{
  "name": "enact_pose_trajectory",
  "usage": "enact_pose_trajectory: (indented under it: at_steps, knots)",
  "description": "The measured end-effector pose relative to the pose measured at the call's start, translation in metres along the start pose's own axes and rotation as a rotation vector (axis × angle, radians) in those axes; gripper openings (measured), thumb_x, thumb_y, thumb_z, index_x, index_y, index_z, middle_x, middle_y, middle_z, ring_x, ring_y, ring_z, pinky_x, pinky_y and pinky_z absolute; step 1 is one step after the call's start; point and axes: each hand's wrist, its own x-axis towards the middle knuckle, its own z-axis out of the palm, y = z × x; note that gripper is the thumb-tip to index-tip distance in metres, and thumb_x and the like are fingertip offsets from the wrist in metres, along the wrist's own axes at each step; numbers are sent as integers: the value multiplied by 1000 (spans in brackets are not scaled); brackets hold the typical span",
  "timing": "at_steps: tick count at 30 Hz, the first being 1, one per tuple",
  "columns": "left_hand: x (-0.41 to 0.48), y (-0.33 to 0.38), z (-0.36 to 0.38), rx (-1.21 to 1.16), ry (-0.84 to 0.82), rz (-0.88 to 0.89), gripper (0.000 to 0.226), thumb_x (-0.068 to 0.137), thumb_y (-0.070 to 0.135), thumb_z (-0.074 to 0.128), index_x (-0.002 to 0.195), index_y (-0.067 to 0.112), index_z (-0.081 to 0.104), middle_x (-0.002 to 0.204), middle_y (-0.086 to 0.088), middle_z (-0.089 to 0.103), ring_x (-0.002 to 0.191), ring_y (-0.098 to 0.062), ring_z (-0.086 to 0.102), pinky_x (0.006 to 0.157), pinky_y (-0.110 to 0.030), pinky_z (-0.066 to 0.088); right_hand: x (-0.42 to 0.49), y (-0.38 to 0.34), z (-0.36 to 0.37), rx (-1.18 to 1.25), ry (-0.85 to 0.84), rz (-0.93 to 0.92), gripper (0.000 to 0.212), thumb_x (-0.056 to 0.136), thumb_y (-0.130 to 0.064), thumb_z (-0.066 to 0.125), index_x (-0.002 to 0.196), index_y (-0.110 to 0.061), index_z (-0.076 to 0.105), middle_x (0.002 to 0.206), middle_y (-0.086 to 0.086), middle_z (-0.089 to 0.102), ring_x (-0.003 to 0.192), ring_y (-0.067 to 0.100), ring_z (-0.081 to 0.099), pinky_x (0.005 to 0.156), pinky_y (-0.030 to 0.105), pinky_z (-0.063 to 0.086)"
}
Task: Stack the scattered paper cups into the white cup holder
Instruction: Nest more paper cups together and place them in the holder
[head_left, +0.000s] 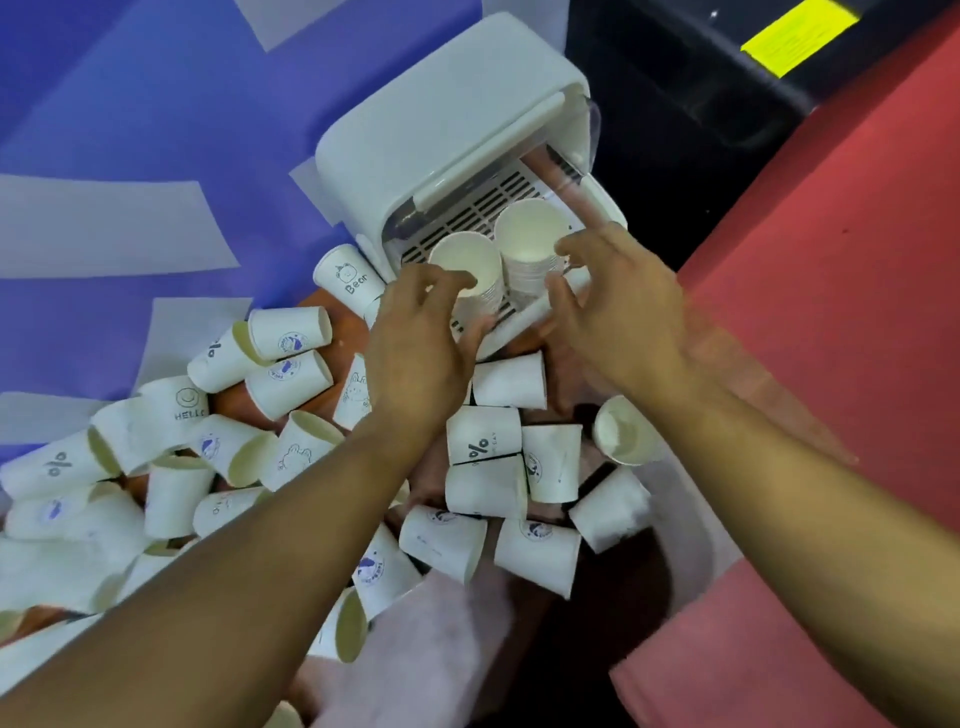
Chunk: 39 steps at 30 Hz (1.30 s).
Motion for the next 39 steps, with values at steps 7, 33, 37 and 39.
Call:
enact_pose_trajectory:
  at_steps: [7, 33, 37, 39]
  knots:
    - [-75, -12, 14, -27, -290, -505, 30, 87, 50, 63, 107, 28, 60, 100, 3, 68, 93, -23, 64, 72, -33, 51, -84, 10, 2, -103, -143, 191, 16, 82, -33, 70, 85, -18, 67, 79, 6, 65, 67, 34, 61, 57, 33, 45]
    - [-51, 45, -28, 17, 76, -30, 10, 82, 24, 70, 91, 19, 70, 79, -2, 66, 80, -29, 58, 72, -38, 44, -58, -13, -28, 44, 149, 86, 19, 79, -10, 65, 98, -13, 69, 89, 2, 67, 85, 27, 56, 68, 26, 33]
    - [-29, 45, -40, 156, 149, 143, 8, 85, 22, 67, 90, 17, 70, 80, -2, 65, 81, -29, 58, 83, -37, 35, -27, -30, -41, 47, 206, -88, 16, 81, -11, 65, 96, -15, 69, 87, -2, 66, 88, 22, 55, 83, 28, 30]
    - [-18, 43, -41, 190, 171, 208, 8, 87, 20, 65, 89, 16, 70, 80, -3, 64, 80, -29, 58, 89, -37, 37, -12, -30, -42, 12, 204, -175, 15, 81, -12, 65, 95, -14, 69, 85, 0, 66, 86, 24, 57, 87, 31, 31]
